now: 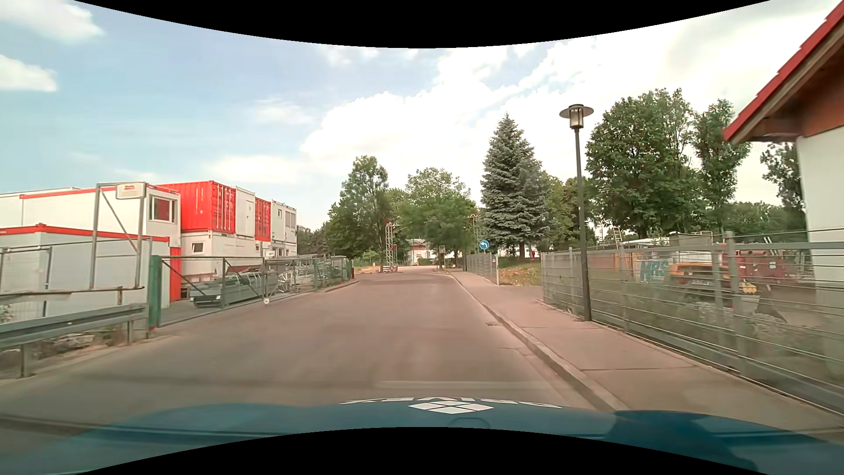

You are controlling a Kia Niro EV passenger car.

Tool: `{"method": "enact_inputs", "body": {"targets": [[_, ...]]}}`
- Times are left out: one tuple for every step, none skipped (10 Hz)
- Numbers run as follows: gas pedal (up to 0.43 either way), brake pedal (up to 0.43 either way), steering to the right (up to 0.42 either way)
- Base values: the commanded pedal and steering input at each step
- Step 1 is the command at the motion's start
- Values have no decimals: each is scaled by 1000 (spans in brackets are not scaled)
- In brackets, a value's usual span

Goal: Follow the waypoints while adhering to traffic rules and regulations

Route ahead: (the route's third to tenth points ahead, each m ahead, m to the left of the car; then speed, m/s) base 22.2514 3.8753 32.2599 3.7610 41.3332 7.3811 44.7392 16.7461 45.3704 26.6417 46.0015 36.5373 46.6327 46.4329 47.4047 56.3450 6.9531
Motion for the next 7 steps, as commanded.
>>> {"method": "enact_inputs", "body": {"targets": [[150, 0, -3], [150, 0, -3], [150, 0, -1], [150, 0, 0], [150, 0, 0], [150, 0, 0], [138, 0, 0]]}}
